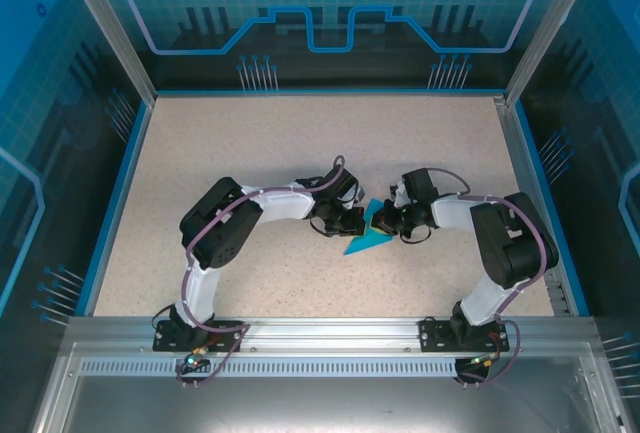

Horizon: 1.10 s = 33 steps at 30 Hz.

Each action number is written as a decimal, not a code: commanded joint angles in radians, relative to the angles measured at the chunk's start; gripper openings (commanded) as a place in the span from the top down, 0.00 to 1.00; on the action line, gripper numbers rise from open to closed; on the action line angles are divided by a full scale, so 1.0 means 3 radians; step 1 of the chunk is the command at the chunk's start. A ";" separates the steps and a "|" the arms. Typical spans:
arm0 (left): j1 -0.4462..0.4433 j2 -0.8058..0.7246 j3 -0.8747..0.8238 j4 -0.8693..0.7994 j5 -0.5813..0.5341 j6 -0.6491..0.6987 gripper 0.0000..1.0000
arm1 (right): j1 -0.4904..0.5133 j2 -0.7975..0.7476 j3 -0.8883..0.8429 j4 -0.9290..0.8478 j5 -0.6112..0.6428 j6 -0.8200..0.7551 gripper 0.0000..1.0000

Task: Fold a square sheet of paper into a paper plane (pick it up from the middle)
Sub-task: Fourth fold the wing at the center of the table.

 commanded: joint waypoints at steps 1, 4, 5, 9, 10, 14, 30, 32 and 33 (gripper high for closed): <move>0.0010 0.0115 0.0011 -0.0446 -0.0192 0.0095 0.98 | -0.0133 0.0127 0.0030 -0.0165 0.0205 -0.0223 0.96; 0.0012 0.0120 0.0011 -0.0491 -0.0193 0.0096 0.98 | -0.0250 0.0180 0.0093 -0.0189 0.0159 -0.0359 0.96; 0.0009 0.0134 0.0008 -0.0506 -0.0193 0.0097 0.99 | -0.0294 0.0205 0.0111 -0.0180 0.0139 -0.0386 0.96; 0.0011 0.0150 0.0014 -0.0542 -0.0198 0.0097 0.99 | -0.0455 0.0290 0.0189 -0.0182 0.0088 -0.0476 0.96; 0.0013 0.0151 0.0015 -0.0538 -0.0194 0.0092 0.99 | -0.0491 0.0299 0.0202 -0.0169 0.0073 -0.0498 0.96; 0.0011 0.0160 0.0018 -0.0548 -0.0193 0.0089 0.99 | -0.0544 0.0326 0.0314 -0.0195 0.0055 -0.0516 0.95; 0.0014 0.0156 0.0033 -0.0594 -0.0202 0.0116 1.00 | -0.0285 -0.0101 0.0296 -0.0234 -0.0054 -0.0494 0.94; 0.0014 0.0146 0.0026 -0.0607 -0.0206 0.0126 0.99 | -0.0193 -0.0055 0.0298 -0.0265 -0.0071 -0.0473 0.94; 0.0012 0.0136 0.0016 -0.0618 -0.0213 0.0129 0.99 | -0.0140 -0.0024 0.0288 -0.0263 -0.0069 -0.0459 0.94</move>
